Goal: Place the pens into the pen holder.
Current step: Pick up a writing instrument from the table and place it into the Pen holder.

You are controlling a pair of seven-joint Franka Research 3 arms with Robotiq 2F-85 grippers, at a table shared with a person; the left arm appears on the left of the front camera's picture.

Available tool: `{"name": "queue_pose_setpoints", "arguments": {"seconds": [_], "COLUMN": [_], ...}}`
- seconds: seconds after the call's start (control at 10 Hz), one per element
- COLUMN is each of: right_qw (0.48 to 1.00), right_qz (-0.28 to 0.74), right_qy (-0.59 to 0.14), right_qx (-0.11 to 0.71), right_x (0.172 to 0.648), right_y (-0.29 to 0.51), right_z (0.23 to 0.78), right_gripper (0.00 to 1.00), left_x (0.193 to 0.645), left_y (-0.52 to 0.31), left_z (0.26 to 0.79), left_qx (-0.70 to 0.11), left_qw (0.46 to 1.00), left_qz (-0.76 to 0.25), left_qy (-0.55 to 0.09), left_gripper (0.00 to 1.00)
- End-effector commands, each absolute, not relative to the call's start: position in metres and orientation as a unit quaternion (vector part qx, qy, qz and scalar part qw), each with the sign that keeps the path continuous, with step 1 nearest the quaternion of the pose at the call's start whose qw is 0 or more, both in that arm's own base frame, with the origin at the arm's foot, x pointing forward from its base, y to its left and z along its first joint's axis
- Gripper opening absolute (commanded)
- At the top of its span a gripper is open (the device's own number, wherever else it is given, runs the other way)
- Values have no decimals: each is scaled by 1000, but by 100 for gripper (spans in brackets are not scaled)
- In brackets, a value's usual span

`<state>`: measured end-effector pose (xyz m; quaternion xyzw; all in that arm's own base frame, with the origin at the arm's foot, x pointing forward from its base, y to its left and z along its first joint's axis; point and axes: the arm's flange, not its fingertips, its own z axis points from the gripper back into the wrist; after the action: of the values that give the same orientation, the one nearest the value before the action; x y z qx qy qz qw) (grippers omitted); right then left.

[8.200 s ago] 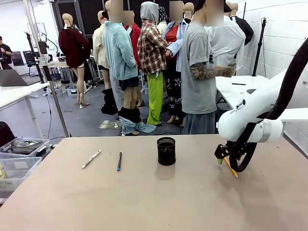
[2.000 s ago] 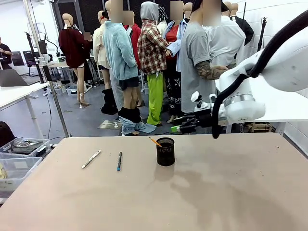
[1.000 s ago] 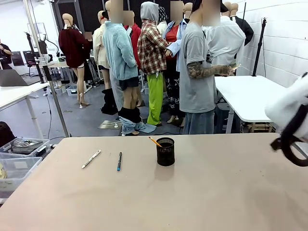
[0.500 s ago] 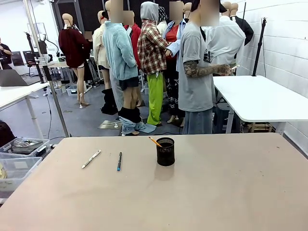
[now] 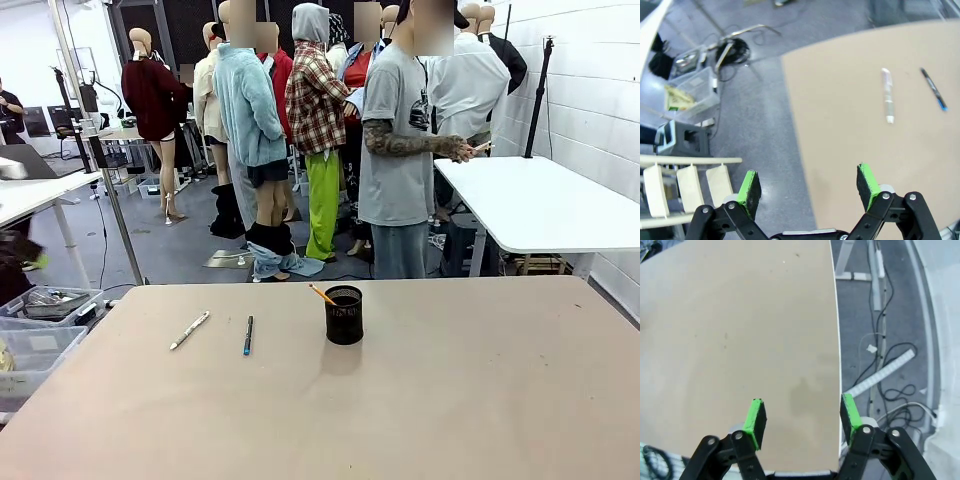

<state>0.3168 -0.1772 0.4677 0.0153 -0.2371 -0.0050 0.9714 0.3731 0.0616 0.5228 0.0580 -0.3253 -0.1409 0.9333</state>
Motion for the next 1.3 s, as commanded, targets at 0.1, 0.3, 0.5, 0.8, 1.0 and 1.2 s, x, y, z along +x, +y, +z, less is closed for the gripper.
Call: {"name": "queue_pose_setpoints", "arguments": {"seconds": [0.1, 0.3, 0.5, 0.8, 1.0, 1.2], "right_qw": [971, 971, 971, 971, 971, 971], "right_qz": [-4, -4, -4, -4, -4, -4], "right_qy": [-237, -237, -237, -237, -237, -237], "right_qx": [14, 14, 14, 14, 14, 14], "right_x": [316, 316, 316, 316, 316, 316], "right_y": [-176, -176, -176, -176, -176, -176], "right_z": [469, 469, 469, 469, 469, 469], "right_gripper": [75, 75, 75, 75, 75, 75], "left_x": [438, 488, 499, 481, 505, 547], "left_y": [-9, -43, -55, -52, -51, -55], "left_z": [526, 490, 446, 472, 443, 419], "left_qx": [56, 63, 47, 52, 38, 26], "left_qw": [946, 964, 968, 959, 964, 967], "left_qz": [-207, -175, -187, -203, -201, -215], "left_qy": [-245, -190, -161, -192, -171, -132], "left_gripper": [100, 100, 100, 100, 100, 100]}}
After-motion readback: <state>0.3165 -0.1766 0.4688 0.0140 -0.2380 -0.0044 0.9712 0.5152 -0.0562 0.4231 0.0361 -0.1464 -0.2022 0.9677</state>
